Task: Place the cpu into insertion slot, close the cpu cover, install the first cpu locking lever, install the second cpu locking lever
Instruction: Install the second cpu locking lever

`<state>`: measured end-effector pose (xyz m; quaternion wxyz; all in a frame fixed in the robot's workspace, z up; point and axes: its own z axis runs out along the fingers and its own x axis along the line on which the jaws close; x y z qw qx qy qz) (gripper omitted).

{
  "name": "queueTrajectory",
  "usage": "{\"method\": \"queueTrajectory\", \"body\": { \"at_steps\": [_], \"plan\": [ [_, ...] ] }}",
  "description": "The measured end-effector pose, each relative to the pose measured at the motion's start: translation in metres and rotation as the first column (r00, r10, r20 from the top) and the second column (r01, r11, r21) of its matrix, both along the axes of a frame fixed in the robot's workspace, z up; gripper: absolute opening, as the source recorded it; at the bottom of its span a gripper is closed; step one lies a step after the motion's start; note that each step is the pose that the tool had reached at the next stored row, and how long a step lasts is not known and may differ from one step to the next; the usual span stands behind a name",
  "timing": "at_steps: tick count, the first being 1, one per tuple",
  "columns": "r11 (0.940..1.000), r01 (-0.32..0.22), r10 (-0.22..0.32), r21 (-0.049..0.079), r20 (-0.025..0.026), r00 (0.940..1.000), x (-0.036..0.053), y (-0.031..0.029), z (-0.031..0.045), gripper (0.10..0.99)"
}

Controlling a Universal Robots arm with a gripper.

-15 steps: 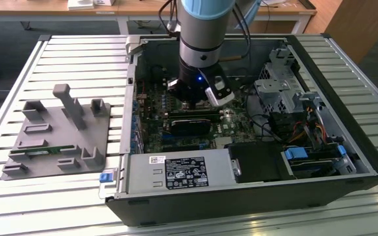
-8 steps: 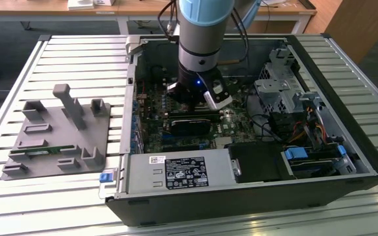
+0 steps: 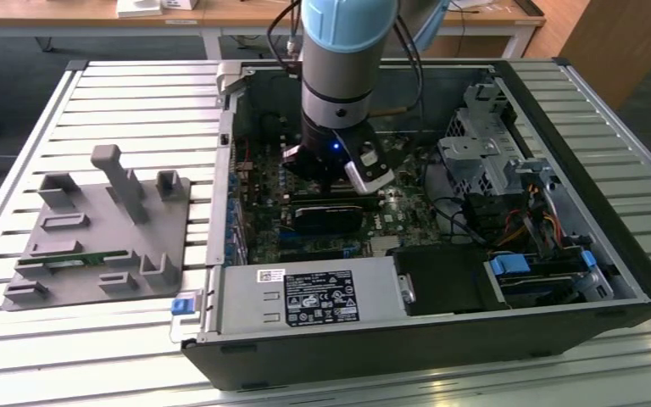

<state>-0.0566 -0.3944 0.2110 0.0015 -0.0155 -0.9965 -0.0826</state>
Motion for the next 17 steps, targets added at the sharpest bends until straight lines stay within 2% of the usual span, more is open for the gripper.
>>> {"method": "queueTrajectory", "body": {
  "at_steps": [4, 8, 11, 17],
  "plan": [
    [1.0000, 0.003, -0.003, 0.007, 0.0000, 1.0000, -0.0010, -0.0032, -0.0008, 0.106],
    [0.9997, 0.003, -0.003, 0.026, -0.0001, 1.0000, -0.0072, -0.0045, -0.0015, 0.106],
    [0.9993, 0.003, -0.003, 0.037, -0.0001, 1.0000, -0.0088, -0.0046, -0.0024, 0.106],
    [0.9988, 0.003, -0.003, 0.048, -0.0002, 1.0000, -0.0101, -0.0046, -0.0084, 0.106]
  ]
}}
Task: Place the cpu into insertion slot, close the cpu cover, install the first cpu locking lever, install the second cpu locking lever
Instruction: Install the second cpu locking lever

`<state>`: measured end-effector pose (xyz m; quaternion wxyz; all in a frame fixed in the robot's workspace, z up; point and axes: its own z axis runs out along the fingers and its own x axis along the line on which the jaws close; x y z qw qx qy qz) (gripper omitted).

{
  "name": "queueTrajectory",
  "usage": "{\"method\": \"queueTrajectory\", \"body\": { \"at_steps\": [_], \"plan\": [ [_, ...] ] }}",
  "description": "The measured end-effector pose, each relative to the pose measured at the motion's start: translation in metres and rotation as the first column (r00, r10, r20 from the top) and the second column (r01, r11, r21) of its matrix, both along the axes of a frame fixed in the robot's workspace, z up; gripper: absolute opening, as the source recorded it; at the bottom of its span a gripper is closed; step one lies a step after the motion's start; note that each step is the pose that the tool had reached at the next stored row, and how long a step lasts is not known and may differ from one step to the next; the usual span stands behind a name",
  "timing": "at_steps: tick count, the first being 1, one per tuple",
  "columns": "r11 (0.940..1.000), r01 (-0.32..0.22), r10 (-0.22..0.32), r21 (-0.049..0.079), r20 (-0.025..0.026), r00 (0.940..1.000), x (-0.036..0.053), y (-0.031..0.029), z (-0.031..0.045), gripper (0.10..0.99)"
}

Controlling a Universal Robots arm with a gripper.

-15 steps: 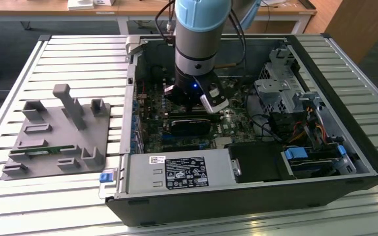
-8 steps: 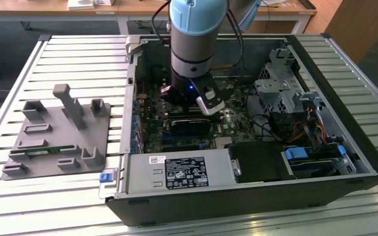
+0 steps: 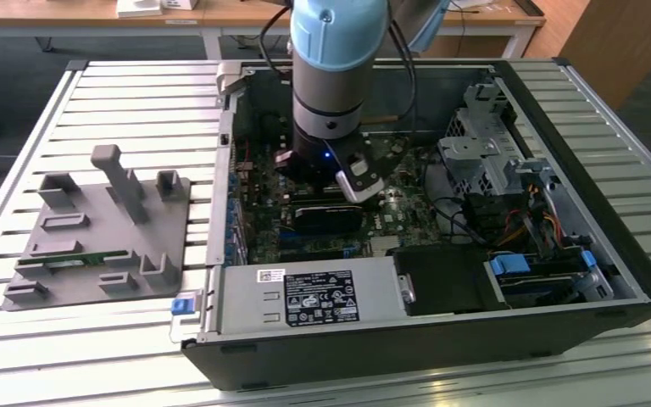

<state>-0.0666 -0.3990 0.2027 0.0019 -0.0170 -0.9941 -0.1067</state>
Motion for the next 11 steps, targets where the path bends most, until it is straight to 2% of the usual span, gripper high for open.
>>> {"method": "queueTrajectory", "body": {
  "at_steps": [3, 7, 11],
  "plan": [
    [1.0000, 0.000, 0.000, 0.005, 0.0001, 1.0000, -0.0008, 0.0000, -0.0020, 0.106],
    [0.9998, 0.000, 0.000, 0.018, 0.0000, 1.0000, -0.0008, -0.0001, -0.0047, 0.106],
    [0.9986, 0.000, 0.000, 0.052, 0.0002, 1.0000, -0.0008, -0.0002, -0.0066, 0.106]
  ]
}}
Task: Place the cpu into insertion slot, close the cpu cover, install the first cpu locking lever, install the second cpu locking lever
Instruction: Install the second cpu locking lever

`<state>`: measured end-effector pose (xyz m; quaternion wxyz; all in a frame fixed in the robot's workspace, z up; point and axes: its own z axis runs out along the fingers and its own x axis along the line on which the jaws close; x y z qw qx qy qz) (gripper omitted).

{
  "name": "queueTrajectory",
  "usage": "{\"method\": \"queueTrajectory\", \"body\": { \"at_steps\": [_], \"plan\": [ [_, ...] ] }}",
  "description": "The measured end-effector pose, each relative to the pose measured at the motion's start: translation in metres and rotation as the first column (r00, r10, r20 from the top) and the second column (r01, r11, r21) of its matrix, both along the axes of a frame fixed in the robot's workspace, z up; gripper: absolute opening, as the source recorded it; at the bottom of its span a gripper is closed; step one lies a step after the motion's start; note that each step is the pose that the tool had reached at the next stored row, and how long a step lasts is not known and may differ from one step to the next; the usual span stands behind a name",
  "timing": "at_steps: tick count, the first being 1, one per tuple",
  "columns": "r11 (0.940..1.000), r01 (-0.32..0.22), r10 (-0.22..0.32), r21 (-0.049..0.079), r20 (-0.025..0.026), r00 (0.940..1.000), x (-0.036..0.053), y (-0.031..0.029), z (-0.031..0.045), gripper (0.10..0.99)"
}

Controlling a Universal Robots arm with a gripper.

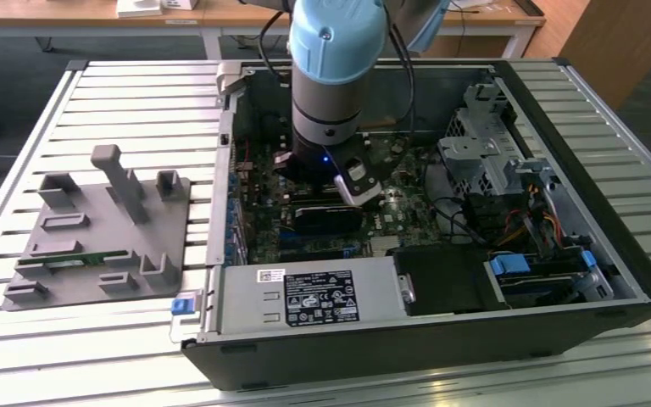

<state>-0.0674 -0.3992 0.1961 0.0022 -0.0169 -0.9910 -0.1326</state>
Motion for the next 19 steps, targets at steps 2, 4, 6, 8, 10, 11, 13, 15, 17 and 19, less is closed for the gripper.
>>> {"method": "queueTrajectory", "body": {
  "at_steps": [2, 4, 6, 8, 10, 11, 13, 15, 17, 19],
  "plan": [
    [1.0000, 0.000, 0.000, 0.010, -0.0001, 1.0000, 0.0000, 0.0000, -0.0012, 0.106],
    [0.9999, 0.000, 0.000, 0.016, -0.0005, 1.0000, -0.0001, -0.0002, -0.0021, 0.106],
    [0.9997, 0.000, 0.000, 0.025, 0.0000, 1.0000, 0.0000, 0.0000, -0.0033, 0.106],
    [0.9994, 0.000, 0.000, 0.035, 0.0001, 1.0000, 0.0000, 0.0000, -0.0038, 0.106],
    [0.9991, 0.000, 0.000, 0.043, 0.0001, 1.0000, -0.0003, 0.0000, -0.0042, 0.106],
    [0.9989, 0.000, 0.000, 0.047, 0.0000, 1.0000, -0.0008, 0.0000, -0.0043, 0.106],
    [0.9987, 0.000, 0.000, 0.051, 0.0000, 1.0000, -0.0022, -0.0001, -0.0046, 0.106],
    [0.9985, 0.000, 0.000, 0.054, -0.0001, 1.0000, -0.0046, -0.0001, -0.0049, 0.106],
    [0.9984, 0.000, 0.000, 0.056, 0.0001, 1.0000, -0.0069, 0.0000, -0.0055, 0.106],
    [0.9984, 0.000, 0.000, 0.057, 0.0001, 1.0000, -0.0076, 0.0000, -0.0063, 0.106]
  ]
}}
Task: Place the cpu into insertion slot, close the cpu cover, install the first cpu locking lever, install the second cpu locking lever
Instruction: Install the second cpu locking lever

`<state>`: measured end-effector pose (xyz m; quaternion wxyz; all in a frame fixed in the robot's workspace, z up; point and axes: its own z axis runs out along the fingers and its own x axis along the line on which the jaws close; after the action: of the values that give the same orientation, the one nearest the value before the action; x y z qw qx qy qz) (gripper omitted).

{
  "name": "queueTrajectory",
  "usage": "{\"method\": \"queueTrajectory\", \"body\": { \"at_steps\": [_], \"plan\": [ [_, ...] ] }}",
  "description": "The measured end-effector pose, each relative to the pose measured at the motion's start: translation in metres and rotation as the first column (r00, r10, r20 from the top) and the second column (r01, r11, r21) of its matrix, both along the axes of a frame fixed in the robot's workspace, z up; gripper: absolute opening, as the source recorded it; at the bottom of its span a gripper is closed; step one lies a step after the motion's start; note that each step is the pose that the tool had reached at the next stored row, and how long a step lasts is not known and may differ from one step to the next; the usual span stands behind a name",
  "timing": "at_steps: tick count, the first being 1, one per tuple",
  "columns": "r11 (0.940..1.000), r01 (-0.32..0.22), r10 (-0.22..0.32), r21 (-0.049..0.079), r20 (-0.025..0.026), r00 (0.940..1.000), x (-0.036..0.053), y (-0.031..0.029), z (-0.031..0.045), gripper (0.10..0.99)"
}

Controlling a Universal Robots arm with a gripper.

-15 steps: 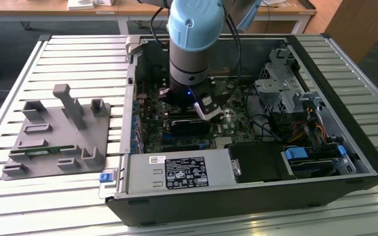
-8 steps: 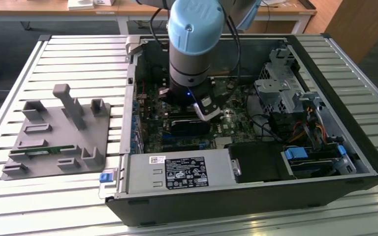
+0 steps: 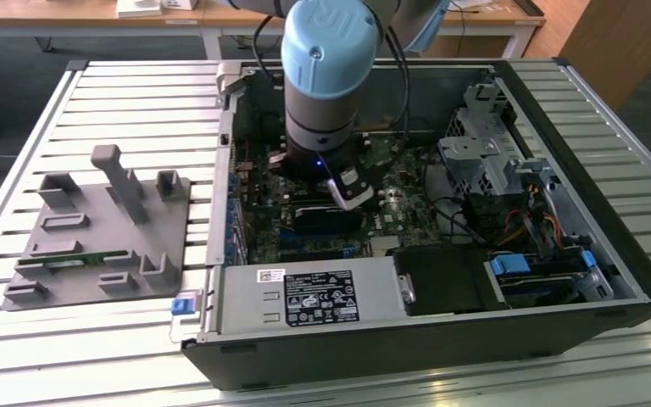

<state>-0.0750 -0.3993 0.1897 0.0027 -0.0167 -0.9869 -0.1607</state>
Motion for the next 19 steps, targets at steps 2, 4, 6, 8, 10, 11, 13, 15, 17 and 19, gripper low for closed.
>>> {"method": "queueTrajectory", "body": {
  "at_steps": [2, 4, 6, 8, 10, 11, 13, 15, 17, 19],
  "plan": [
    [1.0000, 0.000, 0.000, 0.000, -0.0002, 1.0000, -0.0003, 0.0000, -0.0014, 0.106],
    [1.0000, 0.000, 0.000, 0.000, -0.0002, 1.0000, -0.0004, 0.0000, -0.0016, 0.106],
    [1.0000, 0.000, 0.000, 0.000, -0.0001, 1.0000, -0.0004, 0.0000, -0.0016, 0.106],
    [1.0000, 0.000, 0.000, 0.000, 0.0001, 1.0000, -0.0004, 0.0000, 0.0005, 0.106],
    [1.0000, 0.000, 0.000, 0.000, -0.0001, 1.0000, -0.0004, 0.0000, 0.0047, 0.106],
    [1.0000, 0.000, 0.000, 0.000, 0.0000, 1.0000, -0.0004, 0.0000, 0.0064, 0.106],
    [1.0000, 0.001, -0.001, 0.000, -0.0001, 1.0000, -0.0004, 0.0000, 0.0097, 0.106],
    [1.0000, 0.003, -0.003, 0.000, -0.0001, 1.0000, -0.0004, 0.0000, 0.0125, 0.106],
    [1.0000, 0.004, -0.004, 0.000, -0.0001, 1.0000, -0.0004, 0.0000, 0.0167, 0.106],
    [1.0000, 0.005, -0.005, 0.002, -0.0002, 1.0000, -0.0004, 0.0000, 0.0221, 0.106]
  ]
}}
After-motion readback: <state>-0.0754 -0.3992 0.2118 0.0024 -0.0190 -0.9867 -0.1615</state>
